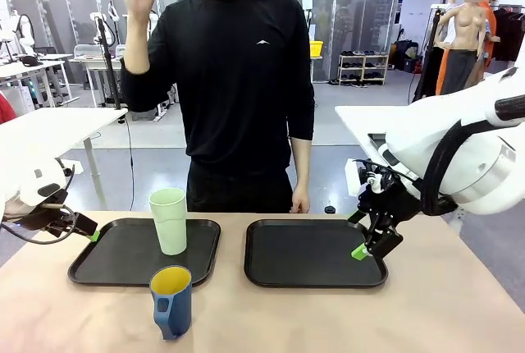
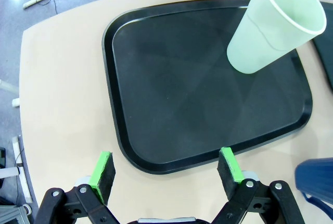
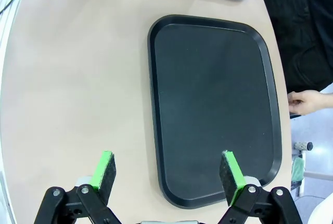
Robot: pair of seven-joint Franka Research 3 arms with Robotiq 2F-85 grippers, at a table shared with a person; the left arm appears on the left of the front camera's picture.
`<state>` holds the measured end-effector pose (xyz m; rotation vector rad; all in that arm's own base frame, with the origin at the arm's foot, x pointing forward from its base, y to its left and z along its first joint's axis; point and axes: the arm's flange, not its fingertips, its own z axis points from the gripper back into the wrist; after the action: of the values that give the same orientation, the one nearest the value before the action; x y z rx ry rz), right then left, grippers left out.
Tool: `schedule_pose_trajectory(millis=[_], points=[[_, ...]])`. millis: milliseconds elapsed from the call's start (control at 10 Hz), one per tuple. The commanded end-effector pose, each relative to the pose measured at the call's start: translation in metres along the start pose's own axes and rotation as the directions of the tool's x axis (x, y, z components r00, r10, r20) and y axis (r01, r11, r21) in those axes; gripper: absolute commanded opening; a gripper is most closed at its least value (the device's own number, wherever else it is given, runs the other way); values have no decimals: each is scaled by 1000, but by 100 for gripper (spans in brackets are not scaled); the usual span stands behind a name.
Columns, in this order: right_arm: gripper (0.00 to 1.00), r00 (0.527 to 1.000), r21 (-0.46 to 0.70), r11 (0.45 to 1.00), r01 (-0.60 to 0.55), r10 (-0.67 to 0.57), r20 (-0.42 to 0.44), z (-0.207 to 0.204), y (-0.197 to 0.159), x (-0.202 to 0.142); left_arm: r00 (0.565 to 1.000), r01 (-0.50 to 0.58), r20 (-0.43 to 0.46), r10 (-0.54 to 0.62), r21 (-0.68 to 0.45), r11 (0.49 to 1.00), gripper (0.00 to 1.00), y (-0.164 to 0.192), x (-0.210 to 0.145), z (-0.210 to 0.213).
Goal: Sort and store the cups by type.
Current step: Pick up the Handle plastic cup and place it into the empty Flat Tray.
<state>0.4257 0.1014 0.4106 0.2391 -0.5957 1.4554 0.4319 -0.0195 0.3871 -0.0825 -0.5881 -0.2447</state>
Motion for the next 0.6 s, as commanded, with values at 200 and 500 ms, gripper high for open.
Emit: schedule_pose_trajectory(millis=[200, 500], points=[[100, 1000, -8, 1000, 0, 0, -11, 1, 1, 0, 1000, 0, 3, 0, 0, 1000, 100, 0, 1, 1], [100, 1000, -8, 1000, 0, 0, -11, 1, 1, 0, 1000, 0, 3, 0, 0, 1000, 100, 0, 1, 1]])
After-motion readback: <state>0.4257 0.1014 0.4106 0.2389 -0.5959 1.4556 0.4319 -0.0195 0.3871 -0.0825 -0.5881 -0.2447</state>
